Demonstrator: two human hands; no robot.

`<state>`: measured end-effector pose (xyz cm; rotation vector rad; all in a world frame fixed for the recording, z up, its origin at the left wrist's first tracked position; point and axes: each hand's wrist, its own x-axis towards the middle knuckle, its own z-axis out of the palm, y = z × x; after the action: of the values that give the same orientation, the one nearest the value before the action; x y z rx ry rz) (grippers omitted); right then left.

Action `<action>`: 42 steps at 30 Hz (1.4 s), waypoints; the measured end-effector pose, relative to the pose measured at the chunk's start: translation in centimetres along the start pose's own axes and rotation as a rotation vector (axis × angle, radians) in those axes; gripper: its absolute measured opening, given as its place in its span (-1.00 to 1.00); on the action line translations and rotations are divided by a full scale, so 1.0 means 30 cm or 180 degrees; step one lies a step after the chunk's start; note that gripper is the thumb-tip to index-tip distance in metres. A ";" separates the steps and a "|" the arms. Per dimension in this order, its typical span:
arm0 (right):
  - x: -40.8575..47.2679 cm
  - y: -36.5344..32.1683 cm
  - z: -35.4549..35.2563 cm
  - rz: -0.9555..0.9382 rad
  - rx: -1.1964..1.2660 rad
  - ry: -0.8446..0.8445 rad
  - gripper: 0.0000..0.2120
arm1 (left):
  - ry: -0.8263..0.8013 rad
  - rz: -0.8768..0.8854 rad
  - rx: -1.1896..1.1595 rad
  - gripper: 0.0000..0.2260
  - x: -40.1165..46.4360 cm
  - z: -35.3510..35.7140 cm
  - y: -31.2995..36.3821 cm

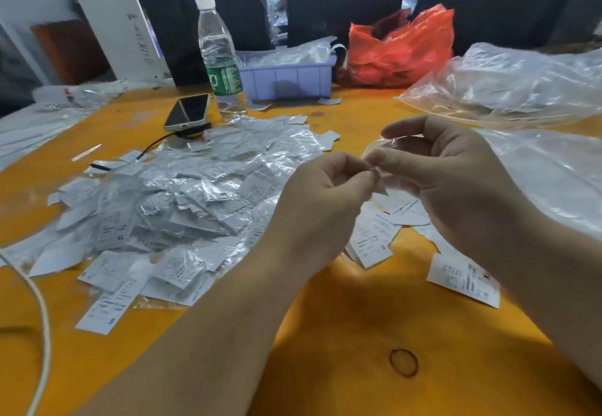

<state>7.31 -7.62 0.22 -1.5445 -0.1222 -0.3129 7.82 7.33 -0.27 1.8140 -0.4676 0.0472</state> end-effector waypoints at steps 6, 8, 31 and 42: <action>-0.001 -0.026 -0.023 0.0504 -0.0045 -0.0623 -0.56 | 0.0281 -0.0083 -0.0188 -0.83 0.009 -0.031 0.007; -0.007 -0.031 -0.022 0.0678 -0.0057 -0.0938 -0.53 | 0.0310 -0.0059 -0.0160 -0.82 0.007 -0.032 0.007; 0.006 -0.038 -0.032 0.0761 0.0308 -0.0716 -0.88 | 0.0169 -0.0172 -0.0654 -0.83 0.018 -0.055 0.010; 0.017 -0.030 -0.050 0.0707 0.0561 -0.0609 -0.82 | 0.0458 0.0139 -0.0654 -0.71 0.018 -0.067 0.002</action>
<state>7.37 -9.16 1.18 -1.3951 -0.1234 0.0218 8.71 9.02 0.53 1.5868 -0.3948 0.1534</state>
